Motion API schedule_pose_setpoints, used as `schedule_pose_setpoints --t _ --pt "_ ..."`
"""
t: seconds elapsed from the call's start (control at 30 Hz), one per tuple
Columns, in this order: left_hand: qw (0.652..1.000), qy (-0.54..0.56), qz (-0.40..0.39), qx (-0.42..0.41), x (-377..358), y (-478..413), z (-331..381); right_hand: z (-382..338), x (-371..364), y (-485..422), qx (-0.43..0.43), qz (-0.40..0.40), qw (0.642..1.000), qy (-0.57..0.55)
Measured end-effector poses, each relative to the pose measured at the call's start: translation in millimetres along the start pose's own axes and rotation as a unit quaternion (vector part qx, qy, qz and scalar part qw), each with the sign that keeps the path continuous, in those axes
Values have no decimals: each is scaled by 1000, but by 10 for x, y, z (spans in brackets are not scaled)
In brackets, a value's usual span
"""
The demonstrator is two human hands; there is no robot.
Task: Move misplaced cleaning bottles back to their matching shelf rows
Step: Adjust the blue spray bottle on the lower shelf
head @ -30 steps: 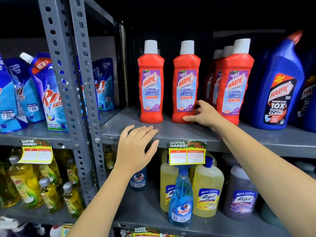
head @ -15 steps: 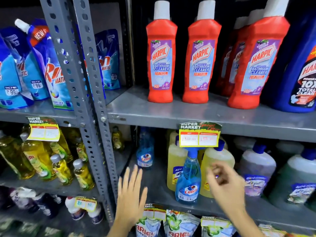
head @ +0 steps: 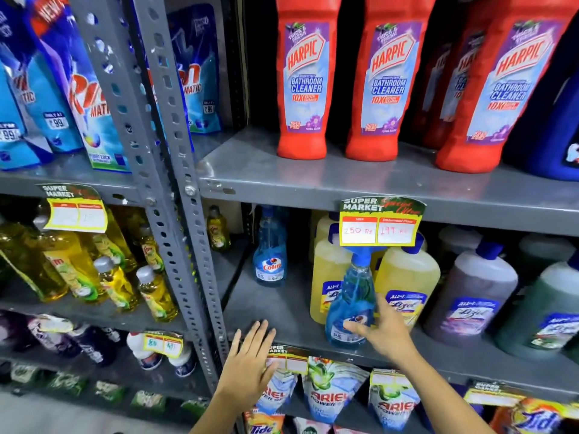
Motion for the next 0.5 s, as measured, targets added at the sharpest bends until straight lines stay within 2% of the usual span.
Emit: schedule_pose_setpoints --t 0.5 --pt "1000 2 -15 -12 -28 10 4 -382 -623 -84 35 45 998 11"
Point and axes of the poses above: each hand's wrist, its own y-axis away from the middle knuckle, its own x-axis out of the back of the hand, z = x × y, the point moved 4 cm from there along -y, towards the middle knuckle, and after that the axes turned 13 degrees about -z, right-handed, at the moved point
